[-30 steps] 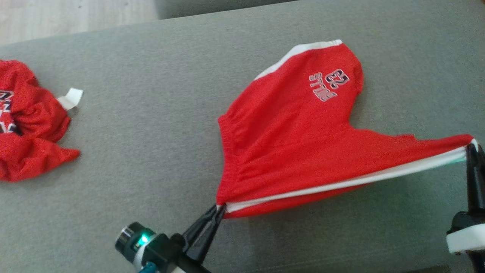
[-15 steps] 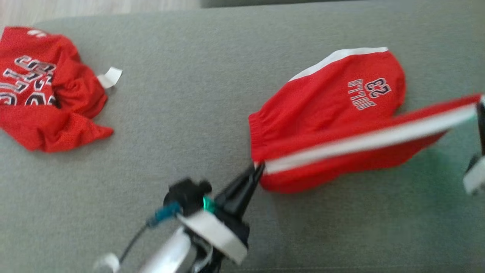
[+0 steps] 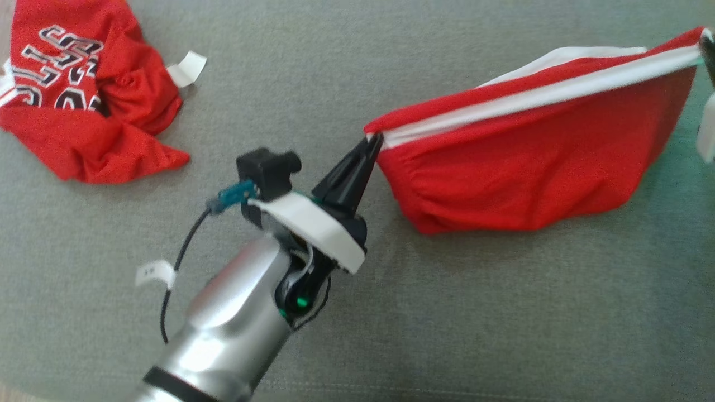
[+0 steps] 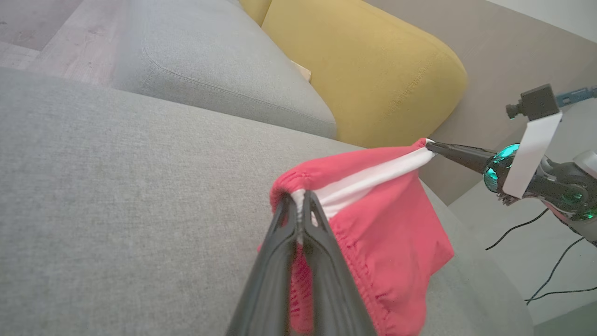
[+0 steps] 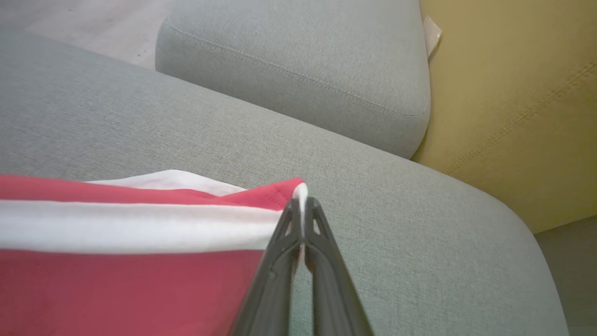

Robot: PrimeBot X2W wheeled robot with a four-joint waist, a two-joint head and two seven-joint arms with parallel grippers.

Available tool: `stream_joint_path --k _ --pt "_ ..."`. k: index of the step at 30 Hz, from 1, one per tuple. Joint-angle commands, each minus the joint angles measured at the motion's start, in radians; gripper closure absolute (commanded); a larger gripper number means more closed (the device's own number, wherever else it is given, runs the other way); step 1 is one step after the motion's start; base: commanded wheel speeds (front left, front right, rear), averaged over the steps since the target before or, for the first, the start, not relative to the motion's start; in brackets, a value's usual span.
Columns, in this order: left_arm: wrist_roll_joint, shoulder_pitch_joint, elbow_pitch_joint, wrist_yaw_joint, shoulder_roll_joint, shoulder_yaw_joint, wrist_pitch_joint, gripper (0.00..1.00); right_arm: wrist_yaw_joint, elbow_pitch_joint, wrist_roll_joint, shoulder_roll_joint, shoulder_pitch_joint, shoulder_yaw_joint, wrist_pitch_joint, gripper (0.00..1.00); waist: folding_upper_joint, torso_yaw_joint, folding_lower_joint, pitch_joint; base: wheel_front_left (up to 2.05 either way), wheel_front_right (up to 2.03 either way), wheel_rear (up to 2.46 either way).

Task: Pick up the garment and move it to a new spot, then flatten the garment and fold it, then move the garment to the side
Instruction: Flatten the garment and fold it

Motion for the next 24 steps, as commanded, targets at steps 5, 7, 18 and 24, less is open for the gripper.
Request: stream_joint_path --k 5,7,18,24 --pt "-0.02 -0.114 0.034 0.0 0.0 0.007 -0.006 1.0 0.002 0.089 0.033 -0.047 -0.116 0.082 0.03 1.0 0.0 0.034 0.0 0.046 0.0 0.0 0.0" --pt "-0.026 -0.135 0.051 0.0 -0.002 0.001 -0.006 1.0 0.002 0.132 0.036 -0.047 -0.154 0.102 0.011 0.95 0.0 0.04 0.0 0.056 0.0 0.0 0.0" --pt "0.002 -0.12 0.066 0.0 -0.006 0.052 -0.006 0.0 0.002 0.193 0.137 -0.01 -0.171 0.169 -0.242 0.0 0.0 0.021 0.0 0.047 0.0 0.0 0.0" --pt "0.23 0.04 -0.114 0.065 -0.006 0.197 -0.006 0.0 0.002 0.133 0.238 0.009 -0.007 0.162 -0.26 0.0 0.0 -0.007 0.0 0.002 0.0 0.0 0.0"
